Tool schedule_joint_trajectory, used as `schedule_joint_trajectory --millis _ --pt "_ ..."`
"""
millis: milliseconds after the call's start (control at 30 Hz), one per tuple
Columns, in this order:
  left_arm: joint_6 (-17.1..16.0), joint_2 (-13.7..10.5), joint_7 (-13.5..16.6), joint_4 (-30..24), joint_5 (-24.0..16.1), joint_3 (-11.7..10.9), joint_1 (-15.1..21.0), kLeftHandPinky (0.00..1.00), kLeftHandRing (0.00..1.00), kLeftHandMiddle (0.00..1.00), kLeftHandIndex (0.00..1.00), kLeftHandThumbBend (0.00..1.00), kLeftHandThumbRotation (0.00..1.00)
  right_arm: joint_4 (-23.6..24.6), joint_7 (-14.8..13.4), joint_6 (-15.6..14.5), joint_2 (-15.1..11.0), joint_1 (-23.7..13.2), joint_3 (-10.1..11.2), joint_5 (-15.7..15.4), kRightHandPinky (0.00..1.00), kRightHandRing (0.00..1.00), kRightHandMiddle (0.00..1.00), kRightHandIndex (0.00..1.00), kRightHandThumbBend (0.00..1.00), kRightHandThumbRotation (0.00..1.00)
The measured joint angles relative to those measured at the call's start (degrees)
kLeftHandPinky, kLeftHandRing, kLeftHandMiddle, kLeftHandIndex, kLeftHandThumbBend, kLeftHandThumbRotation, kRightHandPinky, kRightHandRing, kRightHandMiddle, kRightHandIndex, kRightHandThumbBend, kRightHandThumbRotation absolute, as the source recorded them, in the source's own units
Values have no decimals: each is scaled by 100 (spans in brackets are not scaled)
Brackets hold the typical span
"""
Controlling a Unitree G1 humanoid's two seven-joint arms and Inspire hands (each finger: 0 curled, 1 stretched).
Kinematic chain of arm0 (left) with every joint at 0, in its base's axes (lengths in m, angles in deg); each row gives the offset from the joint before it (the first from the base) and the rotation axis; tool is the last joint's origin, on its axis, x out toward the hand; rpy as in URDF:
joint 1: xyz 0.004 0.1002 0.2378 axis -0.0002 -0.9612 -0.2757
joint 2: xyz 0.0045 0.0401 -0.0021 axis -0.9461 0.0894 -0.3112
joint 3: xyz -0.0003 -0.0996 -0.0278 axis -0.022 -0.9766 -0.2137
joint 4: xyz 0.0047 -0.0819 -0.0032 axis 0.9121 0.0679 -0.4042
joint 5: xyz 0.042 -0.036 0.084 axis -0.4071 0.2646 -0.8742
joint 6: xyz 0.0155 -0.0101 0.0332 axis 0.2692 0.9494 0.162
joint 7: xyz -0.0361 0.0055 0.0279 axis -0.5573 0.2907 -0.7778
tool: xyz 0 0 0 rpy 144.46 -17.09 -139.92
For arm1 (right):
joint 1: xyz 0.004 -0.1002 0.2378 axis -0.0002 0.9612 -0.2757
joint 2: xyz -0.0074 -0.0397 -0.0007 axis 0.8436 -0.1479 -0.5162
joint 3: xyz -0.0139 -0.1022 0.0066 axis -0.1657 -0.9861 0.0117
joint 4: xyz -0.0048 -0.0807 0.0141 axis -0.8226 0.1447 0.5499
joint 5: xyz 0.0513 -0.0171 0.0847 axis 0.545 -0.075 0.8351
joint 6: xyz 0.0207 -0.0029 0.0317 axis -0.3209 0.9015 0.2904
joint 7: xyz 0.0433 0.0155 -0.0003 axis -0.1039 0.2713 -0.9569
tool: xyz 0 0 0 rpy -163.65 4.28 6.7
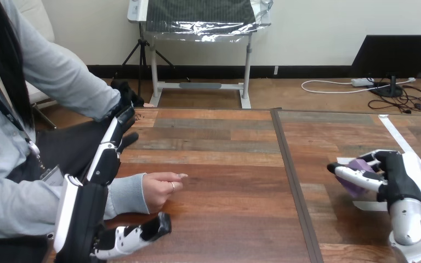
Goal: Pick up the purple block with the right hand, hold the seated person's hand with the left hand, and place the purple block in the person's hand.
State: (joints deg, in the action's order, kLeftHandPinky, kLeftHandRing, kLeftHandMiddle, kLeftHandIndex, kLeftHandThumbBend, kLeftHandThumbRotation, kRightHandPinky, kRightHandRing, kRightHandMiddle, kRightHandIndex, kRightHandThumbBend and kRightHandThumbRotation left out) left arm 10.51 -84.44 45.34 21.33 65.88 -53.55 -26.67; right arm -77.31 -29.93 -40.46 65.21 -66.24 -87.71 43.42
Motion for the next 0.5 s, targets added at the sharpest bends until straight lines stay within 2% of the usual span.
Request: schedule_joint_trajectory --millis 300,500 --pt "415 6 260 -125 -386 -150 -11 81 89 91 91 100 60 84 65 39 50 -21 25 6 5 9 15 20 33 20" --pt "640 -11 445 -268 -652 -218 -38 86 89 89 89 100 54 159 66 56 60 -29 41 19 5 9 15 20 33 19"
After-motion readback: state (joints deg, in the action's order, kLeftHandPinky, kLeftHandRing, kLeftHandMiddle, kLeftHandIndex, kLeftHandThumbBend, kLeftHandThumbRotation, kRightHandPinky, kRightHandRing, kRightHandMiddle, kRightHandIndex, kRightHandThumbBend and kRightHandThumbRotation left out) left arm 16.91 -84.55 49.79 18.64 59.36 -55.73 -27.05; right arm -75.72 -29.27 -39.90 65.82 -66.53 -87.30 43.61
